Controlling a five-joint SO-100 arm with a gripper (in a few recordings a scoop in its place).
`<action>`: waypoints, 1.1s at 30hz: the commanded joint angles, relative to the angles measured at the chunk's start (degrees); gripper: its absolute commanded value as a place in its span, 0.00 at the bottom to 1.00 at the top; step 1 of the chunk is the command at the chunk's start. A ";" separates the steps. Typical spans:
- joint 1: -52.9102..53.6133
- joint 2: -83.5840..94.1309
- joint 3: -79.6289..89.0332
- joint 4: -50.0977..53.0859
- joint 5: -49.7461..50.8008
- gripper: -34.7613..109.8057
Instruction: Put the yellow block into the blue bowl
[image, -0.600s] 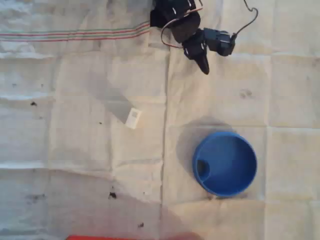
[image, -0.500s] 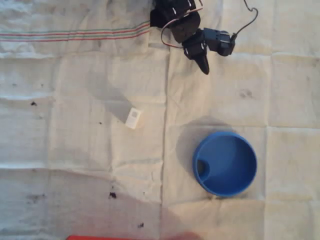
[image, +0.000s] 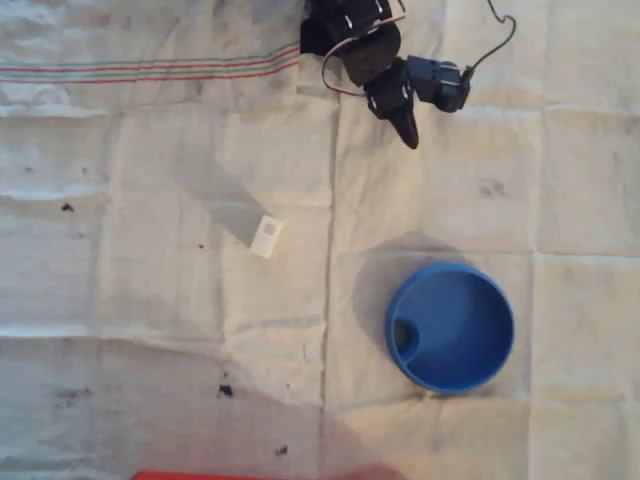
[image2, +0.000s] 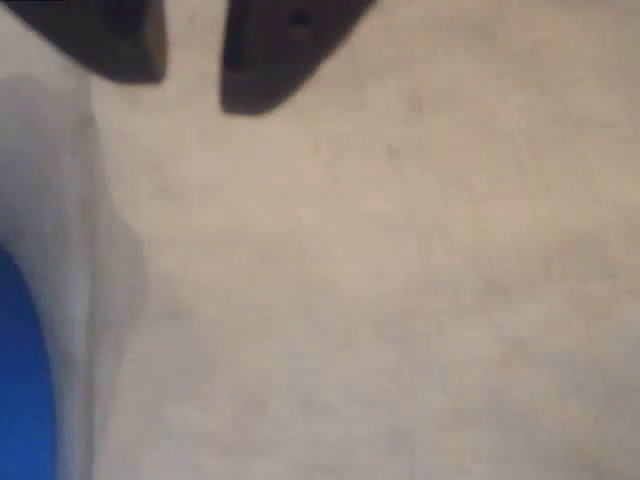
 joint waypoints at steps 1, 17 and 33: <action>0.09 0.62 6.50 -1.93 0.44 0.24; 0.44 0.62 6.42 -1.93 0.35 0.24; -0.09 -0.26 -18.63 -1.32 0.09 0.24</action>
